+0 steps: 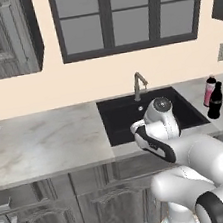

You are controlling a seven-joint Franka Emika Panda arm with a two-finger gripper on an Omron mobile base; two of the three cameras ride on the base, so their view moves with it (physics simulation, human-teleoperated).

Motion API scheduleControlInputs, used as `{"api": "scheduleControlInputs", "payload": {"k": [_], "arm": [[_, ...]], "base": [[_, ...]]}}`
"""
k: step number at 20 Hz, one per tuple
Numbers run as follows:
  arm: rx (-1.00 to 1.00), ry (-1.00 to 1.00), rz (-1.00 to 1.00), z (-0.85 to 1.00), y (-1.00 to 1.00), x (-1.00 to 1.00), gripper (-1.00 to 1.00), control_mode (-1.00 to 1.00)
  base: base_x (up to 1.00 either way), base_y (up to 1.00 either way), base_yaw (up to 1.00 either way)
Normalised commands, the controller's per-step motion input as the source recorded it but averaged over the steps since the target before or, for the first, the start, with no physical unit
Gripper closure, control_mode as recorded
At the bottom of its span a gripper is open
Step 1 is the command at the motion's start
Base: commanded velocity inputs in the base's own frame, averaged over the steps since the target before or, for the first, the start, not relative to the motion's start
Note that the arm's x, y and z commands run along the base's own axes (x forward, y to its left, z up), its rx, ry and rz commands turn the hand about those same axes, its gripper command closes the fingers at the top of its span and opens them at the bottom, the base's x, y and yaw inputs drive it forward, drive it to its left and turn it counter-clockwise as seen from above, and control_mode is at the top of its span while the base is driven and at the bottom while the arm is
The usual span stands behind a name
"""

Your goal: Place the large bottle from the dining counter next to the other large bottle outside the sink, and place the small bottle from the dining counter next to the other small bottle inside the sink.

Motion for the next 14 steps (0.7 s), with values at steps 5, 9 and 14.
{"api": "scheduleControlInputs", "payload": {"k": [5, 9, 14], "arm": [[0.00, 0.00, 0.00, 0.00, 0.00, 0.00, 1.00, 1.00], [0.00, 0.00, 0.00, 0.00, 0.00, 0.00, 1.00, 1.00], [0.00, 0.00, 0.00, 0.00, 0.00, 0.00, 1.00, 1.00]], "base": [[0.38, 0.04, -0.04], [0.34, 0.06, -0.04], [0.36, 0.06, -0.04]]}}
